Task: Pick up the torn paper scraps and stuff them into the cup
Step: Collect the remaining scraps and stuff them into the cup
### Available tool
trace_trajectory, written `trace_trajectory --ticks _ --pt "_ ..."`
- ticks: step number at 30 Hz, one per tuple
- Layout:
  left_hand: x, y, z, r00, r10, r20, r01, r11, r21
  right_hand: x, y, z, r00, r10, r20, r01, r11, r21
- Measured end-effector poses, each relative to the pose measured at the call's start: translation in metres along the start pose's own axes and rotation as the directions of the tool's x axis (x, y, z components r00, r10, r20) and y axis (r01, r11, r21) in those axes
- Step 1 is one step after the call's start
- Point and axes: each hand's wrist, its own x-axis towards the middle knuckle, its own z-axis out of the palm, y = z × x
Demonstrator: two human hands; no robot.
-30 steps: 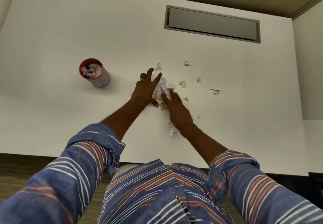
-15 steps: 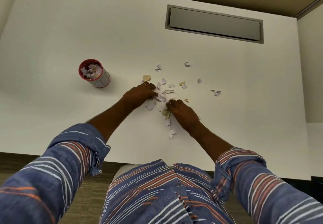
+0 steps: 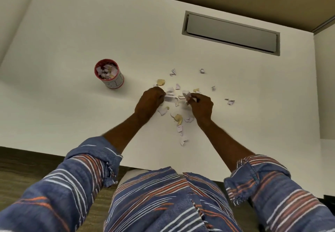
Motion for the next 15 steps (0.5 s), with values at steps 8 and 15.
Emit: trace_trajectory --ticks 8,15 --pt "-0.002 0.021 -0.038 0.888 -0.369 -0.276 0.153 0.801 -0.579 0.011 -0.061 0.022 0.971 0.187 0.147 -0.235 0.858 0.458" --pt "-0.01 -0.005 -0.094 0.767 -0.509 -0.391 0.167 0.747 -0.644 0.002 -0.124 0.06 0.938 0.054 0.343 -0.237 0.821 0.519"
